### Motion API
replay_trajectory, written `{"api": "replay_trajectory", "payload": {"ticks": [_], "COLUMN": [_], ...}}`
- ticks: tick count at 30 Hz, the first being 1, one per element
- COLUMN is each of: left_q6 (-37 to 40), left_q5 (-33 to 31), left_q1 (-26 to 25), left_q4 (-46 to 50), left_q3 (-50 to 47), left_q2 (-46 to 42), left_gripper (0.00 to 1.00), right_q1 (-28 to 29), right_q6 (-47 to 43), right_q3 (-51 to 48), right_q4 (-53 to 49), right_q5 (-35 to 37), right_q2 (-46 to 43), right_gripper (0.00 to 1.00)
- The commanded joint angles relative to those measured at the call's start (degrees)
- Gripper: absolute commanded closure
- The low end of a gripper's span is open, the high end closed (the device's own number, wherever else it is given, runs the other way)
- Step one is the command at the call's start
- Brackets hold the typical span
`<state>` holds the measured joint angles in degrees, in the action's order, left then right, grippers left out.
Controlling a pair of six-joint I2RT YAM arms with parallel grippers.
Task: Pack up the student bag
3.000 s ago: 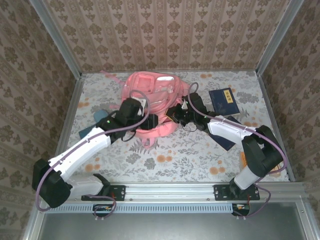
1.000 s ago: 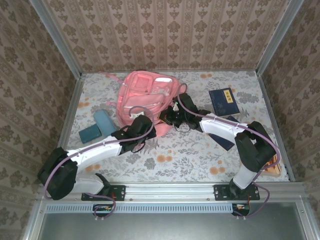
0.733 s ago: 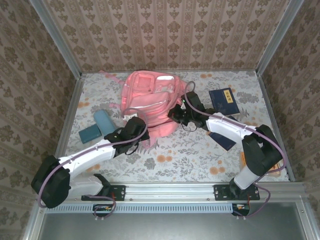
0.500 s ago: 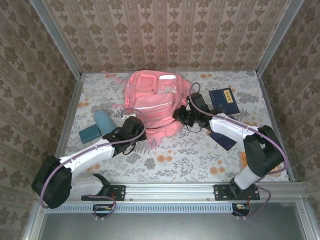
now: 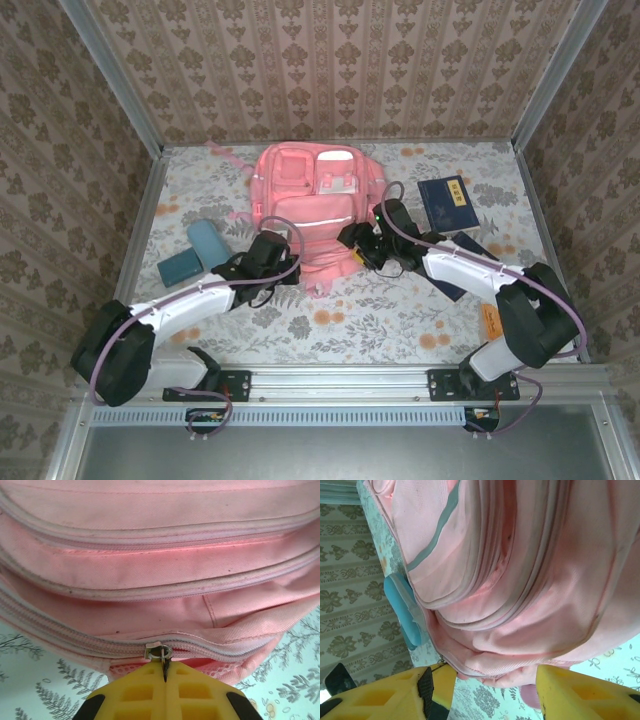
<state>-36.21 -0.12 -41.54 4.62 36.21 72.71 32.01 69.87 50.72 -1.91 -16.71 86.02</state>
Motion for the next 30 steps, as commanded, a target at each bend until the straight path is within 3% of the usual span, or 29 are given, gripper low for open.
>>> {"api": "replay_trajectory", "payload": {"ticks": [1,9,20,28,30], "left_q6": [3.54,6.06,7.56,8.87,9.17], "left_q5": [5.33,8.05,7.04,4.55,1.65], "left_q1": [-0.62,-3.17,-3.63,-3.61,-3.39], "left_q4": [-3.40,-4.12,-1.87,1.69,4.23], "left_q3": [2.55,4.94,6.14,6.54,6.82], "left_q2": [0.46,3.09,4.11,3.61,2.93], "left_gripper": [1.00,1.00,1.00,1.00,1.00], "right_q1": [1.29,1.45,1.30,1.30,1.15], "right_q6": [4.98,8.07,6.86,5.55,4.01], "right_q3": [-0.67,1.12,2.25,3.40,3.89], "right_q4": [-4.57,-7.35,-12.03,-12.47,-13.88], "right_q5": [6.13,5.99,12.80,14.21,16.46], "right_q2": [-2.17,1.30,2.50,4.00,2.90], "right_gripper": [0.42,0.52,0.61,0.96,1.00]}}
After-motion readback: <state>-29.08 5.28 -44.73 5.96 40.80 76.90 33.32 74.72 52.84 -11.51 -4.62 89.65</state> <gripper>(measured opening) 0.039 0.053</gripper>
